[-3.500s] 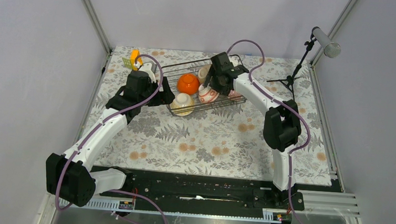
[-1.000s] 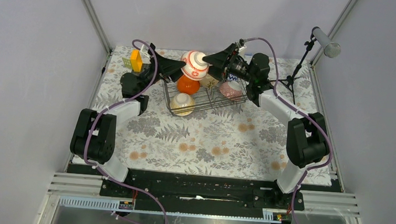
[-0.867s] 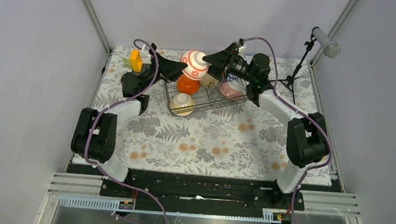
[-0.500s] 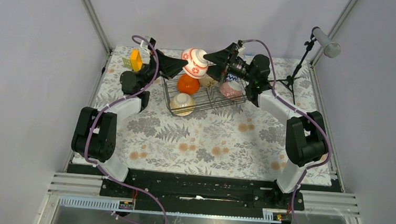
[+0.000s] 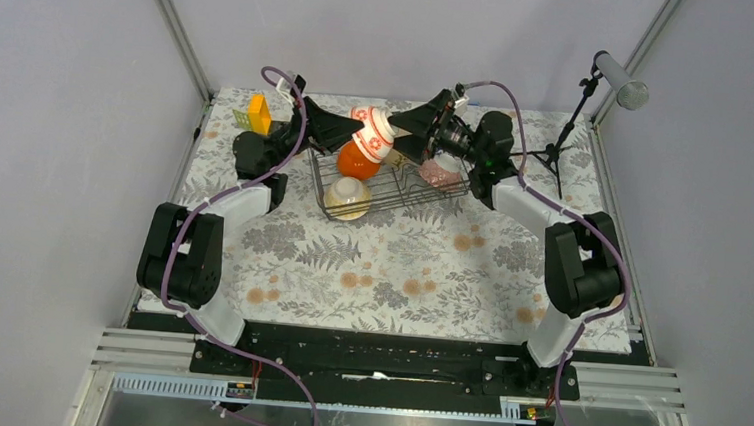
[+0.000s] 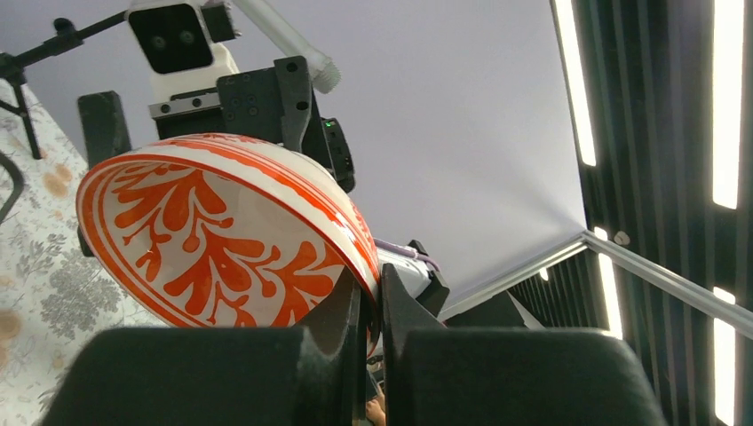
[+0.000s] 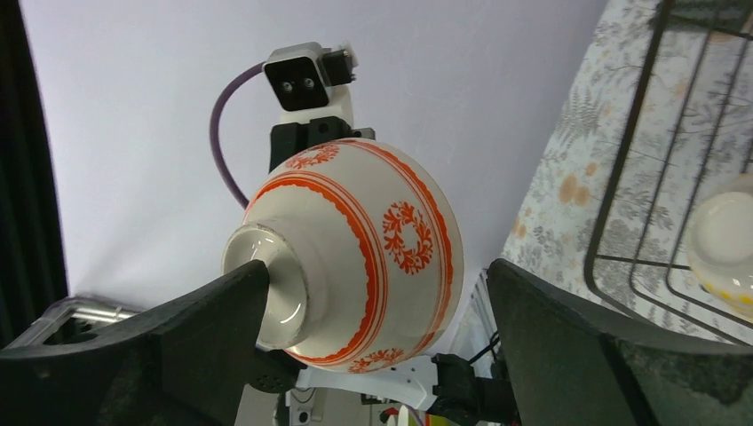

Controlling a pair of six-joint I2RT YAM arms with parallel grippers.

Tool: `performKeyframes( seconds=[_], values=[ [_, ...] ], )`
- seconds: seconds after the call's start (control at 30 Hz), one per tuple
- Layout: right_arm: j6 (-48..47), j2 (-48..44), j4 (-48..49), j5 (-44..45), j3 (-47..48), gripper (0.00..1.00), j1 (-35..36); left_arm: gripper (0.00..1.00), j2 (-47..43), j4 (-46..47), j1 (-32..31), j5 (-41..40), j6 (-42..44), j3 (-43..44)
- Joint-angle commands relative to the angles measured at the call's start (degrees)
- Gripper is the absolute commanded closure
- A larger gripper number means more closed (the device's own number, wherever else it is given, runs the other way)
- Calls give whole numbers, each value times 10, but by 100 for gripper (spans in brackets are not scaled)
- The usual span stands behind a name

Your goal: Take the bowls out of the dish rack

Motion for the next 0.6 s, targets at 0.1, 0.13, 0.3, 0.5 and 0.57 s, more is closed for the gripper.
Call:
performKeyframes(
  seconds=[0.1,0.13,0.3,0.5,0.57],
  values=[
    [-186,-80,-195,37,8,0,-9,100,-77,-151,0,-7,134,13],
    [-204,-84,-216,38,12,0,-9,100,-92,-200,0,-12,167,13],
    [-280,-109,-344,83,28,0,-9,100,-163,-478,1,-55,336,30],
    [-356,-142,-499,200,60,0,-9,100,-226,-806,0,-212,521,83],
    [-379,-152,-536,224,66,0,-9,100,-239,-887,-1,-278,555,99]
  ],
)
